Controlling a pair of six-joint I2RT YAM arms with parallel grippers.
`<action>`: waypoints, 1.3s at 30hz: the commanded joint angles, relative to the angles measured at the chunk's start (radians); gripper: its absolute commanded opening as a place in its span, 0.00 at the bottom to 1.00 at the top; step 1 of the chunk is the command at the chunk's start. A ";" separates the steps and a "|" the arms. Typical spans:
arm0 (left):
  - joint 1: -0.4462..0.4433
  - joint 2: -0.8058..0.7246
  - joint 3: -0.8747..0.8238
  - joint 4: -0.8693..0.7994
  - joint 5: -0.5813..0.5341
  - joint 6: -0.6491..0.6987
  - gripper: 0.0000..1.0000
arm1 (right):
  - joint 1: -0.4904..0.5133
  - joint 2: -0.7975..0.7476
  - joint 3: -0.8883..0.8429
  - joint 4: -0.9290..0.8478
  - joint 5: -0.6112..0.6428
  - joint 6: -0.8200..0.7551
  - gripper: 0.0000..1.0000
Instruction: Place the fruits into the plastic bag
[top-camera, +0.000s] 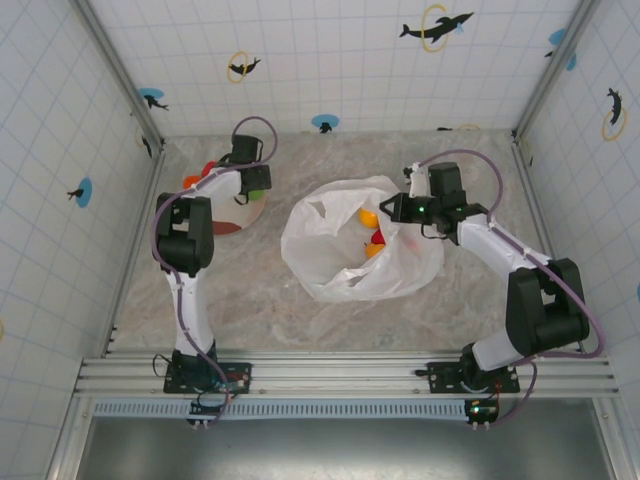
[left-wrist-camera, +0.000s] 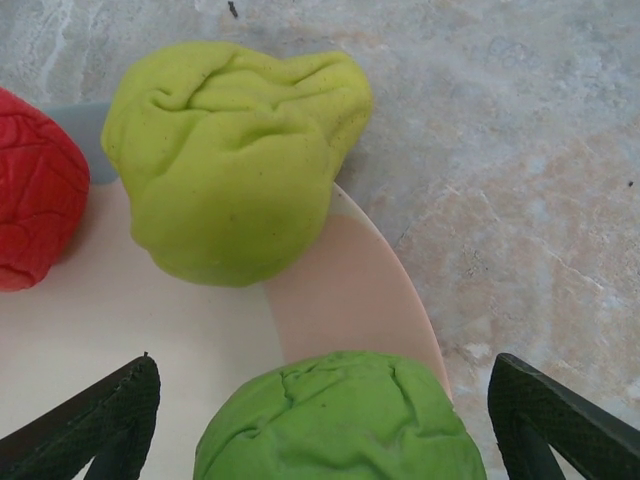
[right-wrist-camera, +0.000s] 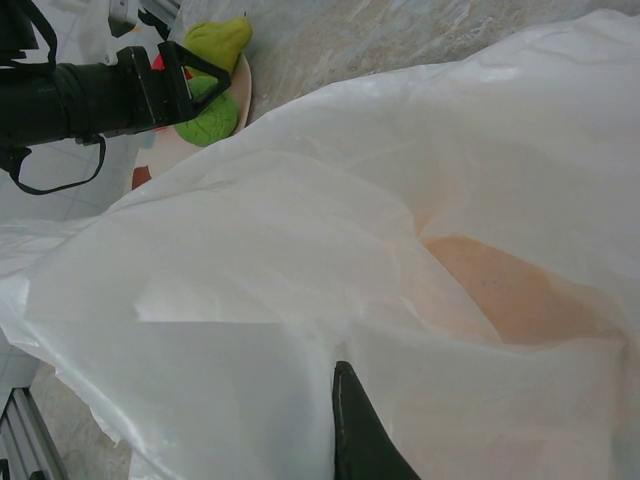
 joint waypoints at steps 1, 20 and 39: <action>0.003 0.026 0.026 -0.028 0.013 0.006 0.82 | -0.006 -0.032 -0.017 0.016 -0.006 0.000 0.00; 0.003 0.000 -0.010 -0.032 0.013 -0.011 0.79 | -0.008 -0.041 -0.023 0.012 -0.004 -0.002 0.00; 0.003 0.020 -0.007 -0.047 0.038 -0.012 0.79 | -0.010 -0.041 -0.025 0.012 -0.006 -0.002 0.00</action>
